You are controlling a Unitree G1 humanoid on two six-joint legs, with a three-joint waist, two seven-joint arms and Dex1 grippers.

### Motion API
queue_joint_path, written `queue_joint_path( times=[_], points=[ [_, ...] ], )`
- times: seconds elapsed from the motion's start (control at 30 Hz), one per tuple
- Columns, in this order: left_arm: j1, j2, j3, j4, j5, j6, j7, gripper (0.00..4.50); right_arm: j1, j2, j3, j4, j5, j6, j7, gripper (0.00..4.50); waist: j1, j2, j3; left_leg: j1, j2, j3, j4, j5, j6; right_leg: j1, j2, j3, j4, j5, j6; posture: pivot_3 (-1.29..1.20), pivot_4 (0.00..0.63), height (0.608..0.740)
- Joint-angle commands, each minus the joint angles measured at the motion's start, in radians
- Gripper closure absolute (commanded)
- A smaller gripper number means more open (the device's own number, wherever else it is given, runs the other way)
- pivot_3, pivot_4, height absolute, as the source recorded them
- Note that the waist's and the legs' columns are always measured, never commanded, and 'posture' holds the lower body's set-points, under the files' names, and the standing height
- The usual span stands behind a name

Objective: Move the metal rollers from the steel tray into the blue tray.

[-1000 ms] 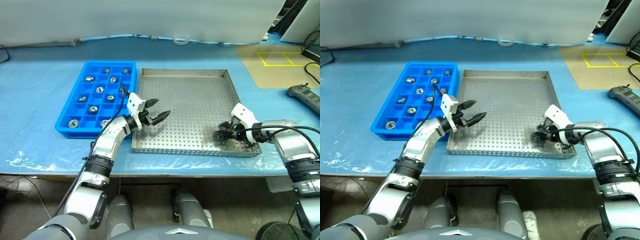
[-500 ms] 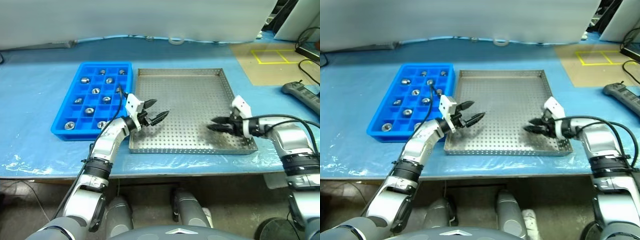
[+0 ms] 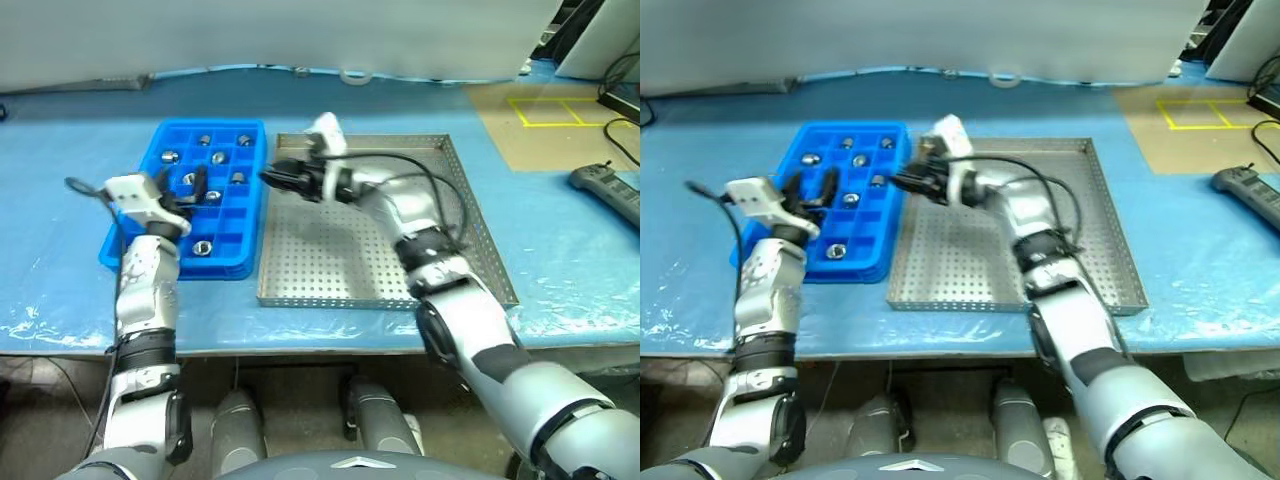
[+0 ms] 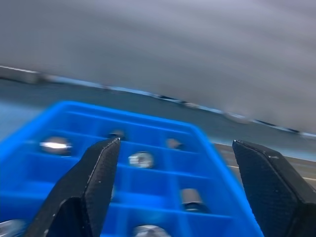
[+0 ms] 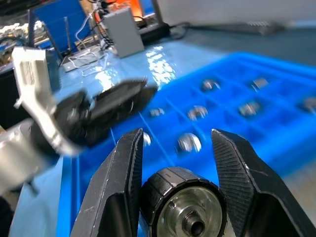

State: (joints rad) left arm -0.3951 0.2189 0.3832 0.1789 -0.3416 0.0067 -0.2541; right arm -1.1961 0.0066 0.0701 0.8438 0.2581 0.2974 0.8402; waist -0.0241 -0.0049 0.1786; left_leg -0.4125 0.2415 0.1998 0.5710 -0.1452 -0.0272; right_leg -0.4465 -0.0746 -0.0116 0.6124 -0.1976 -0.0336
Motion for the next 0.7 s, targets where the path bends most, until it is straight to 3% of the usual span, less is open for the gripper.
queue_joint_path(
  times=[0.03, 0.3, 0.7],
  points=[
    [0.074, 0.020, 0.053, -0.138, 0.005, -0.006, 0.076, 0.51, -0.079, 0.056, -0.014, 0.141, -0.032, -0.134, -0.014, 2.73, 0.040, 0.000, 0.000, 0.000, 0.000, 0.000, -0.001, 0.000, 0.000, 0.000, 0.000, -0.002, 0.000, -0.001, -0.001, 0.04, 0.150, 0.740],
    [0.251, -0.014, 0.083, -0.321, -0.012, 0.014, 0.172, 0.51, -0.096, 0.081, 0.022, 0.296, -0.129, -0.256, 0.068, 2.73, 0.132, -0.001, 0.000, -0.003, 0.000, -0.004, -0.001, -0.002, -0.002, 0.005, -0.004, -0.010, -0.005, -0.001, -0.002, 0.15, 0.150, 0.740],
    [0.230, 0.005, 0.036, -0.297, 0.001, 0.036, 0.158, 0.51, -0.106, 0.035, -0.017, 0.350, -0.164, -0.293, 0.042, 2.73, 0.126, -0.001, 0.001, 0.005, 0.001, -0.011, -0.007, 0.006, -0.015, 0.006, 0.000, -0.011, 0.005, -0.002, -0.001, 0.12, 0.150, 0.740]
  ],
)
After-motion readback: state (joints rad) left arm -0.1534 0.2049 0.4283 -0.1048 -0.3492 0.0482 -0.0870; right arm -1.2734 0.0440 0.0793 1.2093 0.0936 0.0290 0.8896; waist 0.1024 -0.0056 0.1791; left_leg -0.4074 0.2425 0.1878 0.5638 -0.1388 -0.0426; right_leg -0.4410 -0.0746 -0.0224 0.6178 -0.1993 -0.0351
